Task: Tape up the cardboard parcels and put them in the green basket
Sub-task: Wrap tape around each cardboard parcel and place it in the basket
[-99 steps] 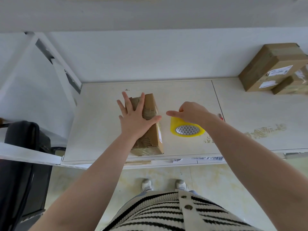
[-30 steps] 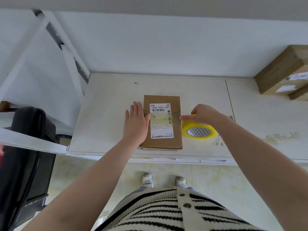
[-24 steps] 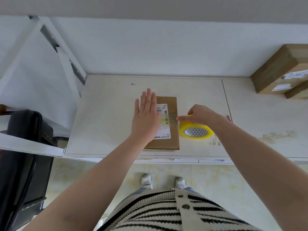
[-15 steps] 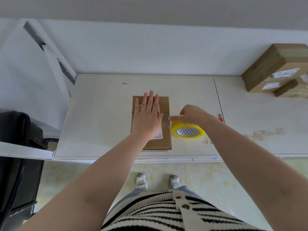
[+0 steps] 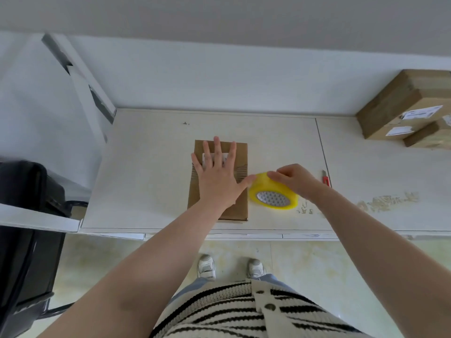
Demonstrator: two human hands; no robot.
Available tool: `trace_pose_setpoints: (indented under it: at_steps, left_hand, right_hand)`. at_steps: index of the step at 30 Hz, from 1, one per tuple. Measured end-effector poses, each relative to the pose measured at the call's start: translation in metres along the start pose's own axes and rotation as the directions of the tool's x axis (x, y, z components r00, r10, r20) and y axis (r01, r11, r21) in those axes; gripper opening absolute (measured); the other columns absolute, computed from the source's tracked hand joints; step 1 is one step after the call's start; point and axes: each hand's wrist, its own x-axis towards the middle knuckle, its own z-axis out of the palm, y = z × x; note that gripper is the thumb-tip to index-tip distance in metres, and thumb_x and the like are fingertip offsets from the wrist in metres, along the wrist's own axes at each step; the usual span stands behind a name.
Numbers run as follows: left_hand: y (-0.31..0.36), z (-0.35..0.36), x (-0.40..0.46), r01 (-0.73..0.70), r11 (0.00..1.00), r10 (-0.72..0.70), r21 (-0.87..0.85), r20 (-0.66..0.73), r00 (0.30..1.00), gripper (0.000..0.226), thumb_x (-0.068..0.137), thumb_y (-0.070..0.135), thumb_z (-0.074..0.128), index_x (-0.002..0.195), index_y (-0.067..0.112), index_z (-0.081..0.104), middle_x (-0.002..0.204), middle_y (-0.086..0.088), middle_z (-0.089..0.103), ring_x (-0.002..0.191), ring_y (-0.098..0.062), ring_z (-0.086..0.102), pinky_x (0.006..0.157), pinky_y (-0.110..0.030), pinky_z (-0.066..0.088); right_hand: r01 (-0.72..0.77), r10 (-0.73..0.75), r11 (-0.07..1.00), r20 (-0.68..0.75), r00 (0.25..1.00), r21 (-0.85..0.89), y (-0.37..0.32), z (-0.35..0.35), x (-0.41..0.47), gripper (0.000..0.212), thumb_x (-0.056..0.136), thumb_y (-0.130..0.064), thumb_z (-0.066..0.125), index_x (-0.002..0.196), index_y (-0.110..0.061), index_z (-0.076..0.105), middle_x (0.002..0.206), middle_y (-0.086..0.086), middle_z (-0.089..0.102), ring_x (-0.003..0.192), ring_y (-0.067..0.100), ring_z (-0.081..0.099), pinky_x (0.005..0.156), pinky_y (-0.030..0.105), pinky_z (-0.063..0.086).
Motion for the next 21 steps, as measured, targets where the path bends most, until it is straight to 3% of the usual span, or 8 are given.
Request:
trace_pose_setpoints:
  at_steps: [4,7,9,12,16,21]
  left_hand:
    - [-0.005,-0.001,-0.001,0.021,1.0,-0.021,-0.002,0.003,1.0,0.105,0.07,0.094,0.005,0.155,0.036,-0.016,0.161,-0.017,-0.025,0.146,-0.043,-0.023,0.112,-0.07,-0.009]
    - [-0.012,-0.007,0.002,0.129,0.992,-0.129,-0.008,0.047,0.991,0.116,0.06,0.101,0.011,0.151,0.038,-0.023,0.157,-0.019,-0.033,0.142,-0.046,-0.031,0.106,-0.074,-0.013]
    - [-0.015,-0.009,0.003,0.171,0.985,-0.168,-0.019,0.105,0.98,0.121,0.054,0.104,0.015,0.148,0.041,-0.028,0.154,-0.017,-0.039,0.14,-0.047,-0.034,0.103,-0.076,-0.014]
    - [-0.013,-0.013,0.008,0.227,0.97,-0.206,-0.082,0.21,0.956,0.126,0.054,0.103,0.032,0.145,0.045,-0.032,0.151,-0.012,-0.046,0.141,-0.047,-0.032,0.104,-0.078,-0.005]
    - [-0.012,-0.018,0.011,0.264,0.958,-0.229,-0.112,0.253,0.94,0.128,0.059,0.093,0.054,0.147,0.046,-0.027,0.153,-0.009,-0.043,0.145,-0.05,-0.015,0.107,-0.072,0.018]
    - [-0.014,-0.026,0.012,0.278,0.937,-0.227,-0.213,0.234,0.945,0.124,0.062,0.086,0.062,0.15,0.047,-0.017,0.159,-0.005,-0.032,0.146,-0.05,-0.005,0.107,-0.069,0.021]
  right_hand:
    - [-0.089,0.075,0.988,-0.105,0.992,-0.13,-0.009,0.005,0.002,0.06,0.08,-0.068,0.061,0.054,-0.015,0.049,0.048,-0.004,0.036,0.047,0.015,0.036,0.051,0.028,0.028]
    - [-0.113,0.066,0.909,-0.129,0.989,-0.4,-0.023,0.004,0.002,0.061,0.078,-0.074,0.057,0.06,-0.016,0.056,0.059,-0.004,0.052,0.057,0.012,0.047,0.051,0.026,0.03]
    - [-0.125,0.053,0.853,-0.153,0.987,-0.507,-0.032,0.003,0.0,0.061,0.077,-0.077,0.055,0.059,-0.018,0.051,0.062,-0.003,0.052,0.059,0.011,0.048,0.05,0.026,0.028]
    - [-0.106,0.044,0.865,-0.137,0.99,-0.49,-0.03,0.004,-0.003,0.063,0.079,-0.077,0.053,0.058,-0.018,0.045,0.059,-0.002,0.049,0.058,0.014,0.048,0.05,0.027,0.029]
    - [0.032,-0.031,0.935,0.008,0.999,-0.353,-0.018,0.003,-0.013,0.06,0.085,-0.07,0.048,0.062,-0.015,0.047,0.058,-0.002,0.043,0.058,0.018,0.045,0.055,0.031,0.032]
    - [0.074,-0.085,0.93,-0.014,0.996,-0.361,-0.028,-0.004,-0.018,0.053,0.089,-0.063,0.05,0.065,-0.016,0.053,0.062,-0.001,0.049,0.061,0.019,0.048,0.053,0.03,0.031]
